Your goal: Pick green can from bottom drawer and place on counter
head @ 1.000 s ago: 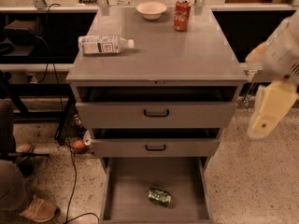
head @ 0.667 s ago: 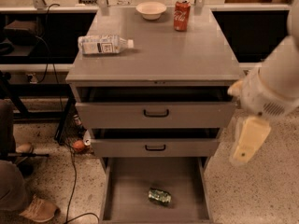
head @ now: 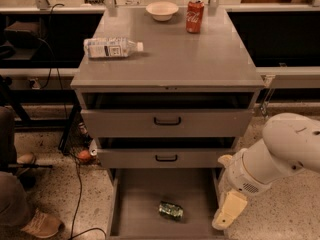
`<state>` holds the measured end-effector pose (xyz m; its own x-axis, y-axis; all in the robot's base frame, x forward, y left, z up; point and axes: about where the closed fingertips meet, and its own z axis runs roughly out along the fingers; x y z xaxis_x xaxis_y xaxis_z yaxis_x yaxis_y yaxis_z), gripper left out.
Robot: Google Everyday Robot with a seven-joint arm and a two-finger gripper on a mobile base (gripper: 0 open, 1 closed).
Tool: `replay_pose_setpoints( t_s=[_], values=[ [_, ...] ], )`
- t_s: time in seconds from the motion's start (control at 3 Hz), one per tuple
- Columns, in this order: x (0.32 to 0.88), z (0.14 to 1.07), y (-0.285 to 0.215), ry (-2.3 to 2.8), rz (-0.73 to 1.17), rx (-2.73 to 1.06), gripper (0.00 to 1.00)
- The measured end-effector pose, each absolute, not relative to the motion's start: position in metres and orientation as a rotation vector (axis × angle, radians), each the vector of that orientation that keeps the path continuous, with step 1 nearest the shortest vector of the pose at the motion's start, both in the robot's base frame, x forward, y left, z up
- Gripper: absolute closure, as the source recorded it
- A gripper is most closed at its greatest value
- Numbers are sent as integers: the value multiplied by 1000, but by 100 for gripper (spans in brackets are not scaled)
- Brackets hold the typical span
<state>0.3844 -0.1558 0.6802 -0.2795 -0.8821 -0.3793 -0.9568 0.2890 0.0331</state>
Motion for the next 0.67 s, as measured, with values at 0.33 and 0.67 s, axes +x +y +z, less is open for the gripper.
replay_pose_setpoints(
  t_s=[0.33, 0.67],
  values=[
    [385, 677, -156, 2275, 370, -1670, 0],
    [389, 640, -154, 2290, 379, -1580, 0]
  ],
)
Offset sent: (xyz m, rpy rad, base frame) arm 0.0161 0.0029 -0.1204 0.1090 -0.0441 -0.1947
